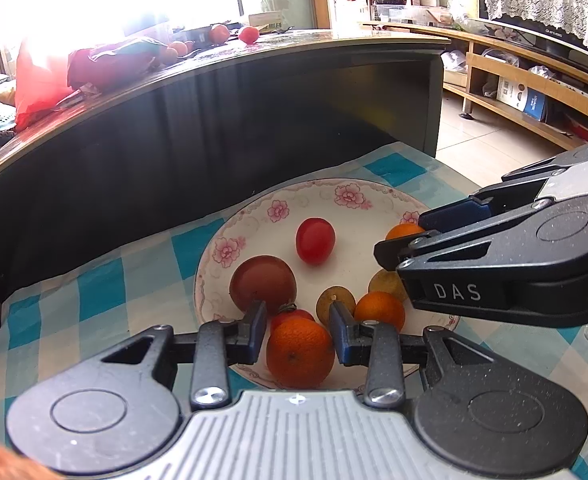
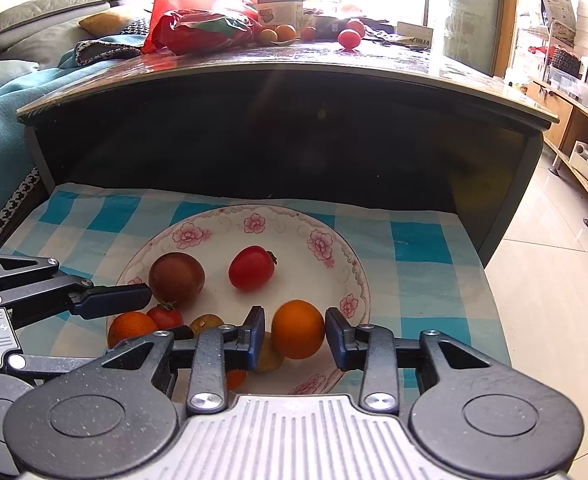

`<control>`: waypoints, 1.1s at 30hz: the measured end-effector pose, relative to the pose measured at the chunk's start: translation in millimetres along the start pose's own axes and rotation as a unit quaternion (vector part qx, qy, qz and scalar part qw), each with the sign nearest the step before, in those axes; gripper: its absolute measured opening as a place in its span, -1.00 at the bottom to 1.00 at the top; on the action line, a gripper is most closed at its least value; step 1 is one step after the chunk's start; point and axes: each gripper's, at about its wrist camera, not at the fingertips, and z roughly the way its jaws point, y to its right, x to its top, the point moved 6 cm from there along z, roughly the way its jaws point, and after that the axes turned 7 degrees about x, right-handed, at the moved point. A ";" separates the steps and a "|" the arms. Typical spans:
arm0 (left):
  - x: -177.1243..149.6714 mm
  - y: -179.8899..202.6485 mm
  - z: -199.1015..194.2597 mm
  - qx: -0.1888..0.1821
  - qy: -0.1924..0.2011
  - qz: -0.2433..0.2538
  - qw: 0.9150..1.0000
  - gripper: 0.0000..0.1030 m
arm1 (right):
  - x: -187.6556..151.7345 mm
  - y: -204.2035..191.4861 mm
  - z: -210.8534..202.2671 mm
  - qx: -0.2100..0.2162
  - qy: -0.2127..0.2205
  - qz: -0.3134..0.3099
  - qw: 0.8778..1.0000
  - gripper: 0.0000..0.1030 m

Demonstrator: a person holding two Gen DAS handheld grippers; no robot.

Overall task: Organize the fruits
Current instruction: 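Lower both oranges into the bowl and open both tools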

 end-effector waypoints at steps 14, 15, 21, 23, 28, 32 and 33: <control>2.3 -4.6 -6.9 -0.002 0.004 -0.012 1.000 -0.13 | 3.3 0.3 -7.0 -0.001 0.009 0.005 1.000 -0.29; 2.6 -5.4 -8.3 -0.002 0.003 -0.015 1.000 -0.13 | 3.6 -0.1 -7.9 -0.001 0.010 0.005 1.000 -0.28; 3.5 -10.4 -15.1 0.001 0.006 -0.023 1.000 -0.12 | 3.7 9.8 -15.0 -0.009 0.013 0.017 1.000 -0.26; 3.3 -11.9 -17.2 0.001 0.006 -0.027 1.000 -0.11 | 4.2 13.0 -17.4 -0.009 0.014 0.026 1.000 -0.26; 4.7 -16.1 -26.9 0.020 0.010 -0.035 0.999 0.01 | 5.6 15.4 -26.3 -0.015 0.021 0.026 0.999 -0.18; 5.2 -19.1 -38.3 0.017 0.011 -0.060 0.998 0.16 | 2.5 14.0 -34.9 -0.020 0.019 0.024 0.999 -0.18; 5.2 -19.6 -41.3 0.019 0.011 -0.066 0.998 0.19 | 1.4 13.5 -38.5 -0.022 0.019 0.025 0.999 -0.18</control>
